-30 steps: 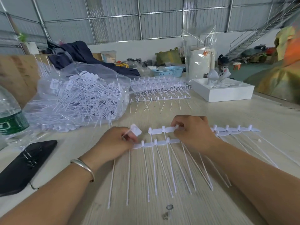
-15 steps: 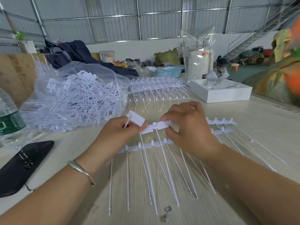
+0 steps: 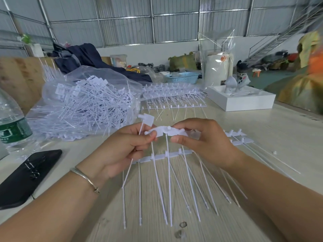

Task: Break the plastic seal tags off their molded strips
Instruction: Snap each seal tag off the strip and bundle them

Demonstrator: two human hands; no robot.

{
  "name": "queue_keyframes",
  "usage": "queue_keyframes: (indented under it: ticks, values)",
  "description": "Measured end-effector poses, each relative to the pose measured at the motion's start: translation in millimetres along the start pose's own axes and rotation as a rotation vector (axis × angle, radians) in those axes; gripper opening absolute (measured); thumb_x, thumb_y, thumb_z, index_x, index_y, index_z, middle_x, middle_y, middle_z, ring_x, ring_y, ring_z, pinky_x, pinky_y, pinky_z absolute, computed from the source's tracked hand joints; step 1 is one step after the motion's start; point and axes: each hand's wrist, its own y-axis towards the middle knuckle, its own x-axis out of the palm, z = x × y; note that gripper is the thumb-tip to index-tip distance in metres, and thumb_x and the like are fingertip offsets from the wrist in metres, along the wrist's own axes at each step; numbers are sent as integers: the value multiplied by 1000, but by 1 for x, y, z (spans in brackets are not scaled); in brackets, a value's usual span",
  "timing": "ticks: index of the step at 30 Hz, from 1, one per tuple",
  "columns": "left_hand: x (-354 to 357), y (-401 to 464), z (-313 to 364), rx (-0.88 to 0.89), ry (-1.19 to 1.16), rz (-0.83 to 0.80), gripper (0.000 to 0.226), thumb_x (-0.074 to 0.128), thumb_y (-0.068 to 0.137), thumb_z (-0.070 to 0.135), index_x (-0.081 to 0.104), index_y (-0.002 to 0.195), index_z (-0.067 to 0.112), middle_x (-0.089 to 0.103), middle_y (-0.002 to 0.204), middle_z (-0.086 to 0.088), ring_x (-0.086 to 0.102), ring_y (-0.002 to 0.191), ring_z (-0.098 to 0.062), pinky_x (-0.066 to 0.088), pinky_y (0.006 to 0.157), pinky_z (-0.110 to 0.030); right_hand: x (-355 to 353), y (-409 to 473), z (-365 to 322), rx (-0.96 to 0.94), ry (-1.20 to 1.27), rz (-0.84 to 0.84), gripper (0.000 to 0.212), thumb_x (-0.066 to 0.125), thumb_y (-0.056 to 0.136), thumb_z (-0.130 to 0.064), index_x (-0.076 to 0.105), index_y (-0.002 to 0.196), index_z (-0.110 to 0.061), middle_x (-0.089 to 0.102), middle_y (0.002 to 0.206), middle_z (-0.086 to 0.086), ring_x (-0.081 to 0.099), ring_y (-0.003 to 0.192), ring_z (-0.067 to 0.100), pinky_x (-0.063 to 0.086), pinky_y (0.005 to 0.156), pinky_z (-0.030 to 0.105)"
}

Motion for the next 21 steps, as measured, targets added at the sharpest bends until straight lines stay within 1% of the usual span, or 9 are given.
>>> queue_keyframes:
  ticks: [3, 4, 6, 7, 10, 12, 14, 17, 21]
  values:
    - [1, -1, 1, -70, -114, -68, 12, 66, 72, 9, 67, 84, 12, 49, 74, -2, 26, 43, -2, 16, 35, -12, 3, 0, -4, 24, 172, -58, 16, 73, 73, -35, 73, 88, -39, 73, 85, -17, 62, 78, -3, 47, 76, 15]
    - [2, -2, 1, -87, -142, -92, 12, 65, 74, 7, 67, 85, 12, 52, 73, -1, 27, 42, -2, 16, 35, -12, 1, 1, -4, 55, 263, -83, 17, 74, 71, -33, 75, 88, -34, 74, 84, -11, 62, 77, 0, 48, 76, 16]
    - [2, -3, 2, -106, -177, -121, 12, 62, 76, 5, 68, 83, 13, 55, 72, 0, 29, 41, -1, 15, 35, -11, -3, 1, -3, 149, 429, -159, 18, 76, 71, -29, 77, 87, -23, 74, 83, 6, 64, 79, 11, 50, 81, 27]
    - [1, -3, 1, -116, -185, -129, 12, 62, 76, 5, 68, 82, 13, 56, 72, 0, 29, 40, -1, 15, 35, -11, -5, 1, -1, 192, 479, -202, 16, 75, 72, -27, 76, 85, -18, 73, 79, 9, 63, 78, 14, 50, 81, 28]
    - [4, -3, -1, -140, -199, -155, 11, 65, 74, 6, 69, 80, 14, 57, 71, 1, 28, 40, 0, 15, 35, -11, -6, 1, 3, 297, 514, -259, 21, 75, 74, -32, 70, 76, -12, 65, 71, 4, 59, 78, 14, 44, 82, 22]
    - [6, -3, -4, -143, -210, -178, 13, 70, 74, 3, 70, 80, 15, 57, 71, 1, 28, 40, 0, 16, 34, -10, -5, 0, 5, 353, 548, -279, 29, 79, 73, -38, 68, 71, -12, 61, 70, 5, 54, 81, 19, 37, 85, 30]
    - [8, -3, -7, -140, -202, -194, 12, 72, 72, 6, 72, 79, 16, 57, 70, 2, 29, 40, 0, 18, 33, -10, -4, 1, 3, 379, 593, -321, 24, 76, 72, -38, 67, 67, -16, 59, 69, 5, 49, 78, 21, 33, 81, 33]
    - [13, -3, -11, -157, -201, -187, 16, 66, 73, 7, 74, 76, 21, 57, 66, 4, 29, 38, 1, 20, 33, -10, -5, 1, 3, 385, 585, -343, 14, 76, 72, -29, 69, 64, -21, 58, 65, 4, 48, 71, 20, 36, 75, 28]
    - [15, -3, -13, -169, -141, -230, 10, 69, 77, 13, 74, 80, 21, 59, 65, 8, 27, 38, 2, 16, 35, -11, -4, -1, 5, 384, 509, -333, 11, 73, 74, -29, 70, 67, -21, 59, 68, 8, 50, 71, 17, 37, 75, 27]
